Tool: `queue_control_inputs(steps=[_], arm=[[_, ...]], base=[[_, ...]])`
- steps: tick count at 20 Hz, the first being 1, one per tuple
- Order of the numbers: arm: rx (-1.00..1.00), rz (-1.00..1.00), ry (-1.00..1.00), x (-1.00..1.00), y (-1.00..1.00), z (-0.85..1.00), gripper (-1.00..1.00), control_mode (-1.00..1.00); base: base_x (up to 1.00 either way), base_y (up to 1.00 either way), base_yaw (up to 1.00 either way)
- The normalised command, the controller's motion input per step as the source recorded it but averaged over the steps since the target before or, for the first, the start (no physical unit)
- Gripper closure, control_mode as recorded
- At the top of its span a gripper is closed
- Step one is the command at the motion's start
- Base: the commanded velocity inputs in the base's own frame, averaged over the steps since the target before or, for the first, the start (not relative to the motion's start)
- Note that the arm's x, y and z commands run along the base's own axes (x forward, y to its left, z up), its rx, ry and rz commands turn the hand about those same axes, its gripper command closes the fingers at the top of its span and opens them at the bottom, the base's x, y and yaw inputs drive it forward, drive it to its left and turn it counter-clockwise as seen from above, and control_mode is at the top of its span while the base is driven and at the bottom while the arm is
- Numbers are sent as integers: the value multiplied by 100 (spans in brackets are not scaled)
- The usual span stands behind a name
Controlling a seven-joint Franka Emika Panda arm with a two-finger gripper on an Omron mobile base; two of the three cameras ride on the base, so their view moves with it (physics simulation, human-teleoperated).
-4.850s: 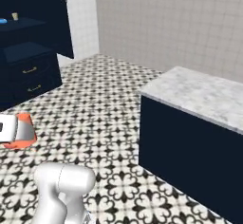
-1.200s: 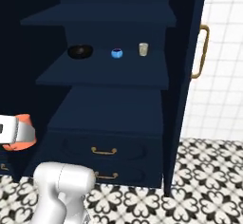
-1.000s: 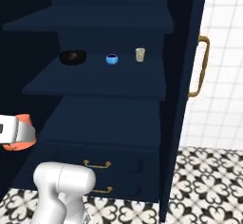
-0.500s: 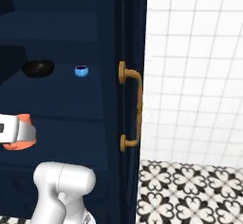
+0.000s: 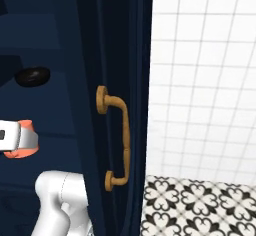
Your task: Gather all objects into one cabinet and sort the glasses and bowls to opposite sides.
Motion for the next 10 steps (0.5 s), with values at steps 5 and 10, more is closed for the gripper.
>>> queue_control_inputs(steps=[5, 10], arm=[[0, 0, 0, 0, 0, 0, 100, 100], [0, 0, 0, 0, 0, 0, 100, 100]], base=[[75, 28, 1], [67, 1, 0]])
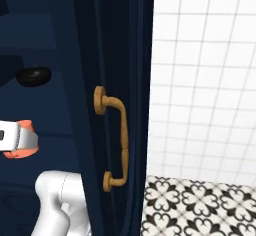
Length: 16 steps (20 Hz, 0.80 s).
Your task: Gather all objects into one cabinet and sort the glasses and bowls to opposite sides.
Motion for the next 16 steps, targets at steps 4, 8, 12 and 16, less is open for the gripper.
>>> queue_control_inputs(steps=[4, 8, 12, 16], arm=[[0, 0, 0, 0, 0, 0, 100, 100], [0, 0, 0, 0, 0, 0, 100, 100], [0, 0, 0, 0, 0, 0, 100, 100], [0, 0, 0, 0, 0, 0, 100, 100]], base=[[52, 0, 0], [46, 0, 1], [39, 0, 1], [36, 0, 0]])
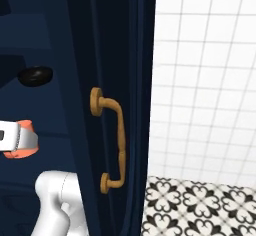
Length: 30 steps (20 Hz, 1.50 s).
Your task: Gather all objects into one cabinet and sort the glasses and bowls to opposite sides.
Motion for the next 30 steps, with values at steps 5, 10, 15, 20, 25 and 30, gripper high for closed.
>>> queue_control_inputs(steps=[5, 10, 15, 20, 25, 30], arm=[[0, 0, 0, 0, 0, 0, 100, 100], [0, 0, 0, 9, 0, 0, 100, -100], [0, 0, -2, 21, 0, 0, 100, -100], [0, 0, -10, 7, 5, 2, 100, -100], [0, 0, -25, 11, 1, 10, 100, -100], [4, 0, -13, 58, 0, 18, 100, -100]], base=[[29, 0, 0], [15, 0, 0], [0, 0, 0], [0, 0, 0], [0, 0, 0], [0, 0, 0]])
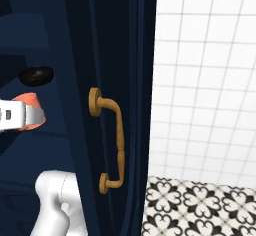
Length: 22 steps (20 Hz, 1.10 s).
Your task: Gather all objects into one cabinet and sort the glasses and bowls to opposite sides.
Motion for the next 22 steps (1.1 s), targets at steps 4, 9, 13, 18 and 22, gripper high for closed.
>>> queue_control_inputs(steps=[4, 9, 13, 18, 22], arm=[[13, 0, 0, 86, 0, 12, 100, -100], [9, 0, 0, 71, 0, -3, 100, -100], [0, 0, 0, 25, 2, -32, 100, -100], [-1, 0, 0, 13, 9, -33, 100, -100], [0, 0, 0, 33, 3, -7, 100, -100]], base=[[0, 0, 0], [0, 0, 0], [0, 0, 0], [0, 0, 0], [0, 0, 0]])
